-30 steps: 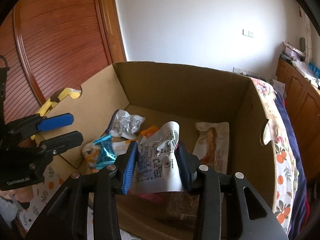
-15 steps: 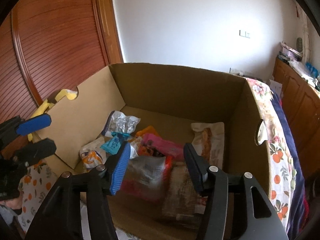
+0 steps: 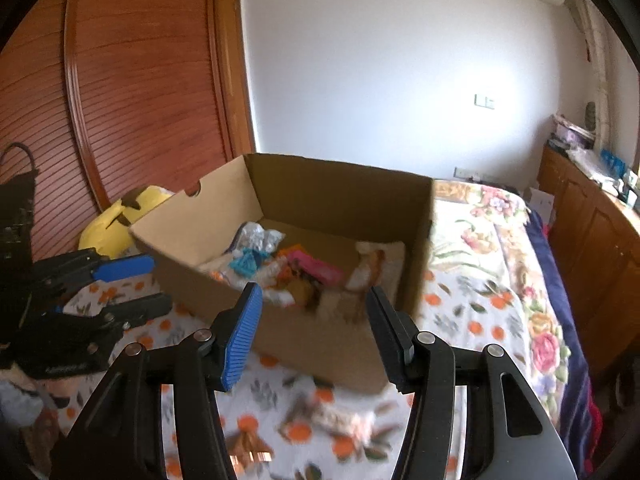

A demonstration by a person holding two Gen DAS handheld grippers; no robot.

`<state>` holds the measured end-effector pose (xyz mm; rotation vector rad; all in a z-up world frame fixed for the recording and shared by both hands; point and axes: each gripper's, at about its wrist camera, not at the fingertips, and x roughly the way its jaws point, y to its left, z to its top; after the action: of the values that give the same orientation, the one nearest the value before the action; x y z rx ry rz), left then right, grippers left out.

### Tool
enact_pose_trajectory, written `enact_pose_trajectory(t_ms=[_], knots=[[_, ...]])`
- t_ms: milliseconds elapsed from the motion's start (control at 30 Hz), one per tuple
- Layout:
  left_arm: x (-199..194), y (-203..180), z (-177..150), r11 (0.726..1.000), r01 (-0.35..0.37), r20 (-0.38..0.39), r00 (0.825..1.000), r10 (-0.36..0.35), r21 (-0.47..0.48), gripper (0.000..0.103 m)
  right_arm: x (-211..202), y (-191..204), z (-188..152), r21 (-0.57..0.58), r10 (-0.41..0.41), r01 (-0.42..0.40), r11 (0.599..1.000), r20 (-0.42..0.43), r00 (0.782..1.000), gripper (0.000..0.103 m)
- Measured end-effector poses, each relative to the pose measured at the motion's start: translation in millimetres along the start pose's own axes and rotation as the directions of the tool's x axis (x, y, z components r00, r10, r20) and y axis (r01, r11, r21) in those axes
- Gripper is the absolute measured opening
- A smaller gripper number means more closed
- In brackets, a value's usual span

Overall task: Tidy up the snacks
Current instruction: 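Move both tools back to the copper foil candy and white bar packet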

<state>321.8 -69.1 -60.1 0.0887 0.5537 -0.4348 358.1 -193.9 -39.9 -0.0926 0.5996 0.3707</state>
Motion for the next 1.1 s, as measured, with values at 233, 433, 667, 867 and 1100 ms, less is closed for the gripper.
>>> enact_pose_trajectory(t_ms=[233, 433, 667, 867, 1100], knots=[[-1.7, -27.4, -40.8, 0.999, 0.044, -0.048, 0.998, -0.045, -0.019, 0.053, -12.8, -17.3, -43.9, 0.036, 0.008, -0.006, 0.999, -0.048, 0.999, 0.055], [4.4, -43.7, -57.3, 0.998, 0.06, -0.107, 0.992, -0.063, -0.032, 0.053, -15.3, -25.8, -69.5, 0.074, 0.016, -0.01, 0.997, -0.076, 0.997, 0.055], [11.7, -63.2, -58.2, 0.993, 0.1, -0.153, 0.982, -0.109, -0.064, 0.053, -45.7, -26.7, -68.3, 0.066, 0.015, -0.011, 0.998, -0.058, 0.998, 0.055], [17.6, -82.1, -59.2, 0.995, 0.099, -0.181, 0.978, -0.102, -0.027, 0.053, -72.4, -22.8, -63.6, 0.032, -0.019, 0.02, 0.999, -0.05, 0.999, 0.055], [28.7, -91.9, -64.6, 0.996, 0.084, -0.232, 0.969, -0.083, -0.002, 0.052, -67.4, -23.4, -82.4, 0.05, -0.015, 0.02, 0.999, -0.09, 0.996, 0.055]])
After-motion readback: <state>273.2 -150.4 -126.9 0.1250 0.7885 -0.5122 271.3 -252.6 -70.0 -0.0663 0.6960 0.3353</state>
